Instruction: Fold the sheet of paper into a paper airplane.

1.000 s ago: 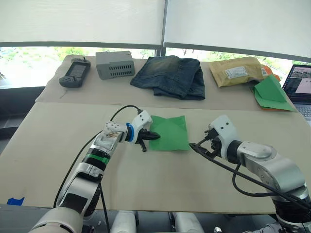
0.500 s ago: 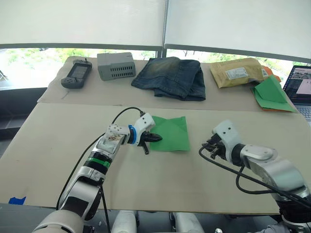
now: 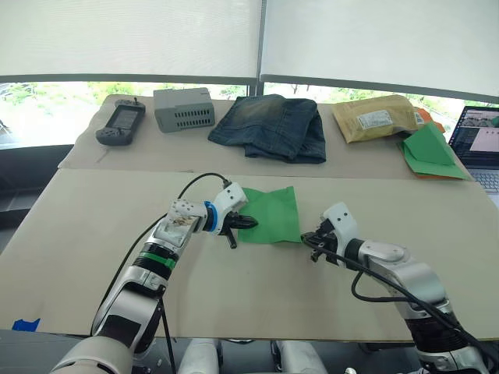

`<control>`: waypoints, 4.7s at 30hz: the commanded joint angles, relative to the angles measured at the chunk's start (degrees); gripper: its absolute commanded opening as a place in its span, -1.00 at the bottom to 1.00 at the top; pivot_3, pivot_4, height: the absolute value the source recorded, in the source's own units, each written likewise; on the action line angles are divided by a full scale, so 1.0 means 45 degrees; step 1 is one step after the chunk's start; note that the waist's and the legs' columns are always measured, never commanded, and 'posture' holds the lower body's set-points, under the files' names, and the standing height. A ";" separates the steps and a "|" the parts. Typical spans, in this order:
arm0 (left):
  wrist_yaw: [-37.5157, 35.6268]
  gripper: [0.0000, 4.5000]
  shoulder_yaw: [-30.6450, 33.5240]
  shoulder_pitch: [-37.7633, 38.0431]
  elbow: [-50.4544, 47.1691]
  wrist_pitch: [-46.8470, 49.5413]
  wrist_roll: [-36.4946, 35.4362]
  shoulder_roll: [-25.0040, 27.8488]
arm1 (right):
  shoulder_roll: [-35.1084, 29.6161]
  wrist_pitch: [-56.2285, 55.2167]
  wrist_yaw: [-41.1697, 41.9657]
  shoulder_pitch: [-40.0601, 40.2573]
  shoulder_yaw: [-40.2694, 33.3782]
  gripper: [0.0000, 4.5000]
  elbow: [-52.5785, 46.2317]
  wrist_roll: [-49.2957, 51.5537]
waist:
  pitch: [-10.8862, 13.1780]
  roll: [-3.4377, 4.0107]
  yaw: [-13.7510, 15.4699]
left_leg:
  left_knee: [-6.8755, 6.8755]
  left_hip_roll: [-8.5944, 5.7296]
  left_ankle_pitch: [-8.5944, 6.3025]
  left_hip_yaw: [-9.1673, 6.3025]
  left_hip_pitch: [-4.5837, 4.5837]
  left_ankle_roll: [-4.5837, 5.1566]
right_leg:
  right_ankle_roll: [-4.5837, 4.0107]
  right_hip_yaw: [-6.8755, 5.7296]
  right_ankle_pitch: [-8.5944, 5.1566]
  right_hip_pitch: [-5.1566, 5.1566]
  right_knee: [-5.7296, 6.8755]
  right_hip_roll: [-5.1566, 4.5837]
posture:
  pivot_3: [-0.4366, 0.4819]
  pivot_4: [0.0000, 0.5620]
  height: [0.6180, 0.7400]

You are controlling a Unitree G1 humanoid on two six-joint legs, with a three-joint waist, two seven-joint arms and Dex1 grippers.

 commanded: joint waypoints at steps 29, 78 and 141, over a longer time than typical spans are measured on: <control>0.0637 -1.00 0.0418 0.0904 -0.0047 0.1348 0.0278 0.0516 | 0.2374 -0.1481 0.1082 -0.3250 0.1464 -0.98 0.3033 0.0026 | -0.0004 0.0008 -0.0319 | -0.0022 0.0013 -0.0001 -0.0008 0.0012 0.0000 | -0.0018 -0.0017 -0.0012 -0.0005 0.0011 0.0008 | -0.05 -0.47 0.90; 0.0634 -1.00 0.0647 0.0906 -0.0636 0.0009 -0.0349 0.0338 | 0.3133 -0.4743 0.0518 -0.5225 0.1764 -0.98 0.7766 -0.2469 | 0.0016 0.0025 -0.0290 | -0.0041 0.0021 -0.0002 -0.0070 -0.0039 -0.0004 | -0.0059 -0.0098 -0.0029 -0.0032 0.0002 0.0003 | -0.05 -0.47 0.90; 0.0209 -1.00 0.0848 0.0649 0.0020 -0.0438 -0.0184 0.0497 | 0.1065 -0.0274 0.3914 -0.2667 0.0846 -0.98 -0.0296 0.0485 | 0.0022 0.0036 -0.0255 | -0.0049 0.0024 -0.0005 -0.0089 -0.0064 -0.0006 | -0.0053 -0.0119 -0.0058 -0.0051 -0.0003 -0.0001 | -0.05 -0.47 0.90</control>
